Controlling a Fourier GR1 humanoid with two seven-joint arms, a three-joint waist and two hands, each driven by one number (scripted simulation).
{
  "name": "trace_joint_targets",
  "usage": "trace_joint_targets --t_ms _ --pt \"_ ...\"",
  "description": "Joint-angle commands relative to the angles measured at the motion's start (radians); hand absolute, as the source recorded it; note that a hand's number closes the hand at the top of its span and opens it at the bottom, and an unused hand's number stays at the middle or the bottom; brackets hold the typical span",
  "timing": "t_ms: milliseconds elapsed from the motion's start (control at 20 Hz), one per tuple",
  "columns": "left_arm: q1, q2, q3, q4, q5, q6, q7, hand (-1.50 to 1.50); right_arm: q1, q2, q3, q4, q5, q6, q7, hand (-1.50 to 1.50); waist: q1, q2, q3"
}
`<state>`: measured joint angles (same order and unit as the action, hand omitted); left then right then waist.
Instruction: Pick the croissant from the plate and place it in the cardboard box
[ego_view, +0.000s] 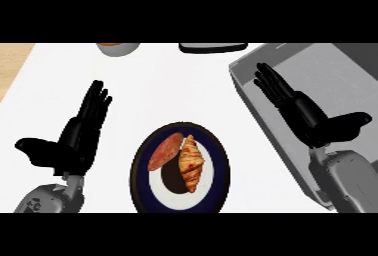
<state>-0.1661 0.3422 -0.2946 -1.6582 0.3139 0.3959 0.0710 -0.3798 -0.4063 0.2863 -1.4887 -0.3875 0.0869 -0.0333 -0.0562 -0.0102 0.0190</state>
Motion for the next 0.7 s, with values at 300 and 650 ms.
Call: trace_joint_targets --t_ms 300,650 --pt "0.056 0.04 0.089 0.035 0.015 0.034 0.024 0.0 0.152 -0.308 -0.051 0.012 0.511 -0.372 0.068 1.5 -0.03 -0.002 -0.065" --pt "0.078 0.05 0.132 0.039 0.066 -0.011 0.029 0.0 0.336 -0.123 0.091 -0.204 0.899 -0.819 0.192 -1.5 0.013 -0.003 -0.025"
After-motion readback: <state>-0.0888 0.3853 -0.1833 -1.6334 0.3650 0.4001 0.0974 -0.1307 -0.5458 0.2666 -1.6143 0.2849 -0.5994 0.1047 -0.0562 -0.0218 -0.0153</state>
